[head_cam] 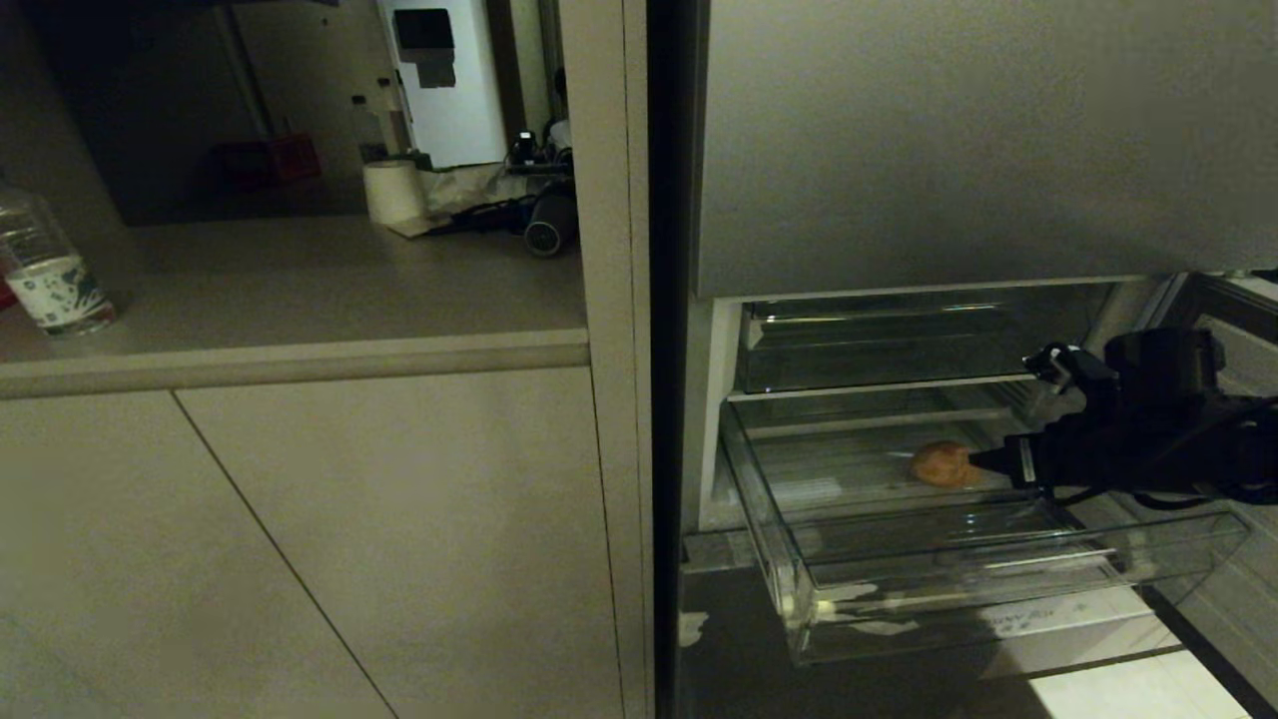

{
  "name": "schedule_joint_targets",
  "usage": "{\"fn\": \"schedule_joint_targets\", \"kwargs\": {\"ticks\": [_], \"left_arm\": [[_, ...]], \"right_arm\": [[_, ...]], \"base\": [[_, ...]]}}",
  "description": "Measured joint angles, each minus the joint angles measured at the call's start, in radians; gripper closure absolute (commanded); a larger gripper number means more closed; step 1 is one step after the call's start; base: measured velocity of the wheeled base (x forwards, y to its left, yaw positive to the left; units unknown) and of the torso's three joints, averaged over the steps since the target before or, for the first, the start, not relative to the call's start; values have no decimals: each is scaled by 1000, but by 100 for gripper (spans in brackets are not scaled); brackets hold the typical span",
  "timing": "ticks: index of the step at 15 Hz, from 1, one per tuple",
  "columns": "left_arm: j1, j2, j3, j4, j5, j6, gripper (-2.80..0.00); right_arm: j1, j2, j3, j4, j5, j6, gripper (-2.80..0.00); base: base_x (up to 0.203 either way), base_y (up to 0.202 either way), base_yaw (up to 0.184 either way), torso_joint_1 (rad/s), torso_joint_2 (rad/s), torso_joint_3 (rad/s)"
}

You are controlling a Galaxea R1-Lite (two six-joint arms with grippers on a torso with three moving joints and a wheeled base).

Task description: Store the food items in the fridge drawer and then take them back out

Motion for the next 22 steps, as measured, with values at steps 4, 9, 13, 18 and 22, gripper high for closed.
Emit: {"fn": "schedule_joint_targets", "kwargs": {"ticks": [4, 9, 13, 18, 22], "left_arm": [[0, 0, 0, 0, 0, 0, 0], [0, 0, 0, 0, 0, 0, 0], [0, 0, 0, 0, 0, 0, 0], [0, 0, 0, 0, 0, 0, 0], [0, 0, 0, 0, 0, 0, 0]], "right_arm": [[-1, 91, -108, 53, -25, 0, -280], [0, 203, -229, 70, -59, -3, -280], [0, 262, -288, 108, -62, -5, -280], [5, 303, -312, 115, -60, -5, -280], [9, 328, -325, 118, -61, -5, -280]], "base": [[0, 0, 0, 0, 0, 0], [0, 0, 0, 0, 0, 0], [0, 0, 0, 0, 0, 0], [0, 0, 0, 0, 0, 0], [0, 0, 0, 0, 0, 0]]}}
